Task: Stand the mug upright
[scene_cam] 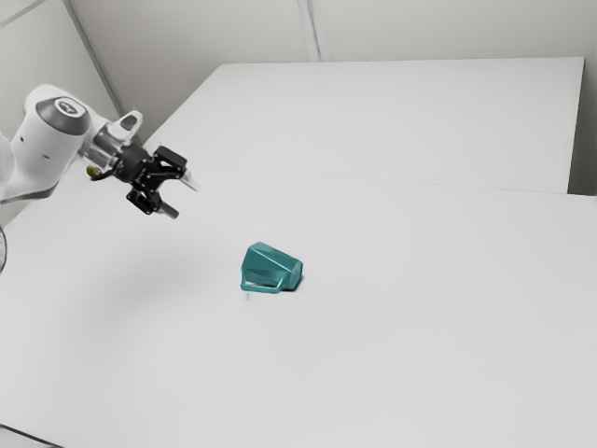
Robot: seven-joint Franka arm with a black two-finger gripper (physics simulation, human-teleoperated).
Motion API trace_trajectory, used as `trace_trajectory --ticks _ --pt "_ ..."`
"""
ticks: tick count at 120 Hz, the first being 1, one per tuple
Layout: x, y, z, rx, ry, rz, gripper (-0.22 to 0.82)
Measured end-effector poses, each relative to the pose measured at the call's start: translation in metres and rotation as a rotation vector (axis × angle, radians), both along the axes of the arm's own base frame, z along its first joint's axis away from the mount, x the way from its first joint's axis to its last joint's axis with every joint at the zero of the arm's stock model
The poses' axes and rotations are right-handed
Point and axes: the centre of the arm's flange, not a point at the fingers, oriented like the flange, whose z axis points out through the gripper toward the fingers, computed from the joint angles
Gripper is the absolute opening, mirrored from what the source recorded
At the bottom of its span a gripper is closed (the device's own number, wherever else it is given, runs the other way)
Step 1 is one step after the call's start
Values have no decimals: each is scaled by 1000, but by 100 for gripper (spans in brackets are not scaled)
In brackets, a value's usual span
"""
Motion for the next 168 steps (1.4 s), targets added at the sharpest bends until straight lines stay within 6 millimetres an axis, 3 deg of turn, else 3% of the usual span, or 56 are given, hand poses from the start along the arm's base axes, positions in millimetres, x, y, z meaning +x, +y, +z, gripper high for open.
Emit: trace_trajectory --ticks 26,59,99,126,168 --pt "-5 -9 -81 -166 -21 32 60" --pt "-11 -21 -128 -306 -77 57 60" --pt "-5 -40 -152 -374 -137 39 60" --pt "-2 -49 -181 -396 -136 38 60" --pt "1 -64 -171 -407 -180 -5 60"
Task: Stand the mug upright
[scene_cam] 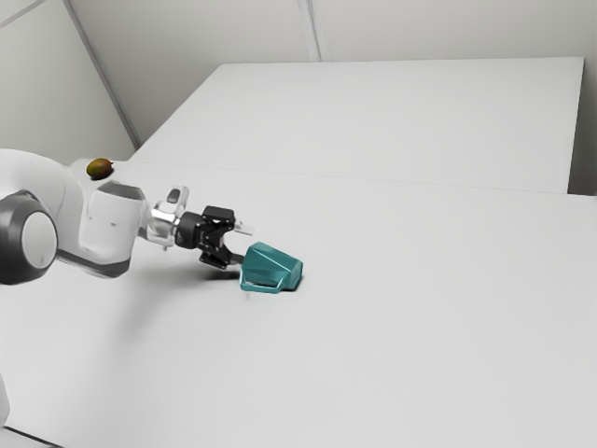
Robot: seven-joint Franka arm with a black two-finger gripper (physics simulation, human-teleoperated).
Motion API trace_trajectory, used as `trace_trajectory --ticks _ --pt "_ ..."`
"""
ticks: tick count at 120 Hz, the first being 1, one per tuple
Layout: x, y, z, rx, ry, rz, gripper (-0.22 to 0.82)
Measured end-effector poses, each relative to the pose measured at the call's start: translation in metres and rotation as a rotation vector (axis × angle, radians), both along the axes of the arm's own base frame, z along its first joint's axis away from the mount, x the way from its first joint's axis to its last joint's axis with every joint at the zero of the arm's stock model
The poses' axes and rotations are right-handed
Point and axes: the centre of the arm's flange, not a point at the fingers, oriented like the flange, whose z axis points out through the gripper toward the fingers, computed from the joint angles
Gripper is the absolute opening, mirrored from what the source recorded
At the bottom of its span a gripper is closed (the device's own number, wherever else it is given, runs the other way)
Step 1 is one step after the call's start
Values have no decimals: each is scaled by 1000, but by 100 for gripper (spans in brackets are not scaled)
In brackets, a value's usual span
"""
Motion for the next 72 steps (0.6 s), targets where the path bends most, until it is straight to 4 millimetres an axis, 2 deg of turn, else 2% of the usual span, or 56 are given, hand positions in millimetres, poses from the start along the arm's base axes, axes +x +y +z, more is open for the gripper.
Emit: trace_trajectory --ticks 20,49,56,72 --pt "1 -10 2 -7 -14 -27 60" --pt "3 -28 -7 -16 -9 -46 59" --pt "4 -31 -7 -14 -9 -49 51" --pt "6 -35 -7 -11 -6 -50 17"
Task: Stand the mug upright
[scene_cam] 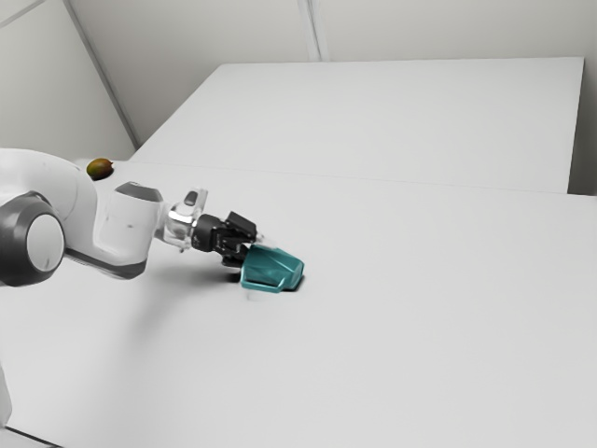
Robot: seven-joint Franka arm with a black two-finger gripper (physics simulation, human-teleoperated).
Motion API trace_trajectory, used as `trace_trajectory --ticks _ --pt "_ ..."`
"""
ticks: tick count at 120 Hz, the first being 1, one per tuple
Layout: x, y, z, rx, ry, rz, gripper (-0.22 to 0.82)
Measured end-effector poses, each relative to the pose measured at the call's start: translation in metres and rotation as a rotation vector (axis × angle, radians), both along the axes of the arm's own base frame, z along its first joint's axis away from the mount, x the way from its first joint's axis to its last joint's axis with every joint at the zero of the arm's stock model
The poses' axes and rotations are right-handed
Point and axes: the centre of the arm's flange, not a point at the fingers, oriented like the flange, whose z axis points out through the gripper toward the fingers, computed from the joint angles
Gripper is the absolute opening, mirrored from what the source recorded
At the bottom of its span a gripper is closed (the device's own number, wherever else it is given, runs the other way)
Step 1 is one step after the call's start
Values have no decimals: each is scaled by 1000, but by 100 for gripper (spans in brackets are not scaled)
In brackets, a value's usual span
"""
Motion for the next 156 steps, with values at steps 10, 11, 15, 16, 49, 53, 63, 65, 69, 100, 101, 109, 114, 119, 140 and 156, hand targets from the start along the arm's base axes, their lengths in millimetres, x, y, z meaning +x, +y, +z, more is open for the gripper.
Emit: trace_trajectory --ticks 10,11,15,16,49,53,63,65,69,100,101,109,114,119,140,156 --pt "0 0 -3 5 10 5 4" --pt "0 -1 -3 6 10 6 3" --pt "0 -1 -4 8 13 7 -1" --pt "0 -1 -4 9 14 8 -2" --pt "3 -3 7 24 11 9 -14" --pt "4 -3 10 29 7 9 -15" --pt "11 -5 30 51 -26 5 -16" --pt "13 -6 36 56 -35 2 -16" --pt "15 -9 47 65 -52 -5 -16" --pt "47 -9 182 382 -231 -189 -17" --pt "47 -9 186 399 -232 -199 -17" --pt "47 -6 201 520 -217 -261 -17" --pt "45 0 203 595 -193 -292 -17" --pt "45 4 205 679 -169 -324 -17" --pt "46 26 182 977 -24 -381 -17" --pt "49 26 155 1094 27 -339 -17"
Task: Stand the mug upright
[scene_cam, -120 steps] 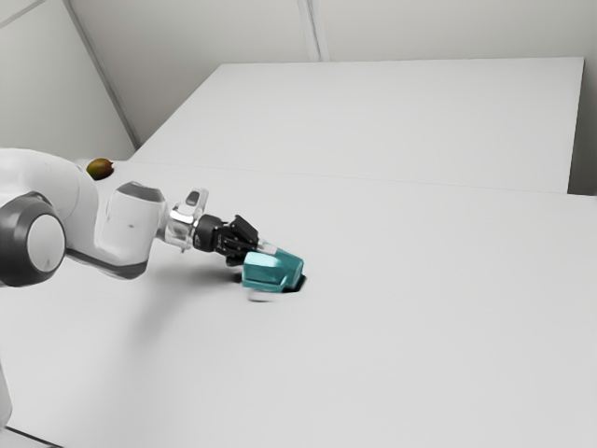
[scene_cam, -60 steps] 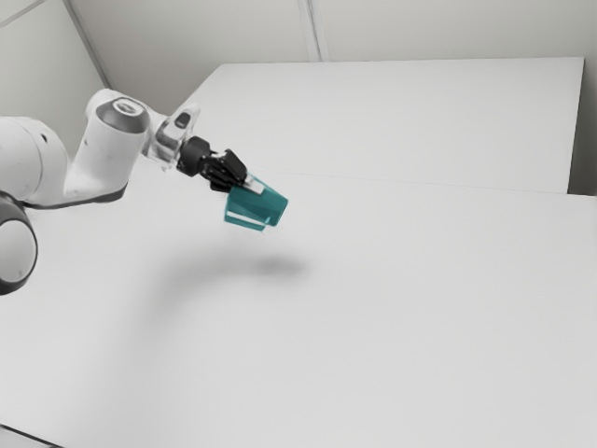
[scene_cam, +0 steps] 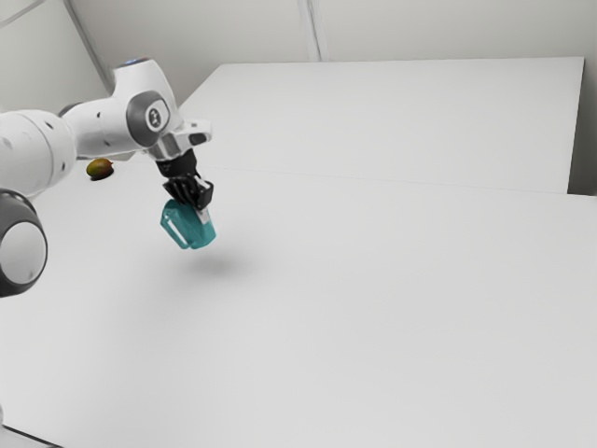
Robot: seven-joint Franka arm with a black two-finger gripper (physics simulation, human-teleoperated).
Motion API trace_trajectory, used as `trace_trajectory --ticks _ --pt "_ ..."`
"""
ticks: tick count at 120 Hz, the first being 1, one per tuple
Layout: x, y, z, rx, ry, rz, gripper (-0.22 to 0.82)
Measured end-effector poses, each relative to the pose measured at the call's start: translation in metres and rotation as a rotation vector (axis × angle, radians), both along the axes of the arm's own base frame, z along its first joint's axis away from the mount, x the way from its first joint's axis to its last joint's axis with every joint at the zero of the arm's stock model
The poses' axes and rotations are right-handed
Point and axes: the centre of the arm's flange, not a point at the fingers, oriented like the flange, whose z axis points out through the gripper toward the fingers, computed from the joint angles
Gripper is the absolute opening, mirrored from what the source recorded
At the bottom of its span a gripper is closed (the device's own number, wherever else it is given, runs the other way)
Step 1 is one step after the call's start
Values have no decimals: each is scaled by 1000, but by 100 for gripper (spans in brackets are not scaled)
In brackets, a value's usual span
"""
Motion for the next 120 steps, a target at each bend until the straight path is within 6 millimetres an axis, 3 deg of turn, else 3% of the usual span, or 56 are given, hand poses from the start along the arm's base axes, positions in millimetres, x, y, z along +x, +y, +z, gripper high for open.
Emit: trace_trajectory --ticks 16,34,52,79,92,102,112,120 --pt "4 -9 -28 91 -24 39 -17" --pt "17 -34 -62 165 -48 49 -17" --pt "19 -32 -79 200 -55 109 -17" --pt "21 -33 -78 204 -66 189 29" --pt "32 -31 -43 206 -97 226 41" --pt "36 -24 1 209 -128 261 47" --pt "28 -25 73 198 -180 287 52" --pt "5 -39 149 176 -227 289 54"
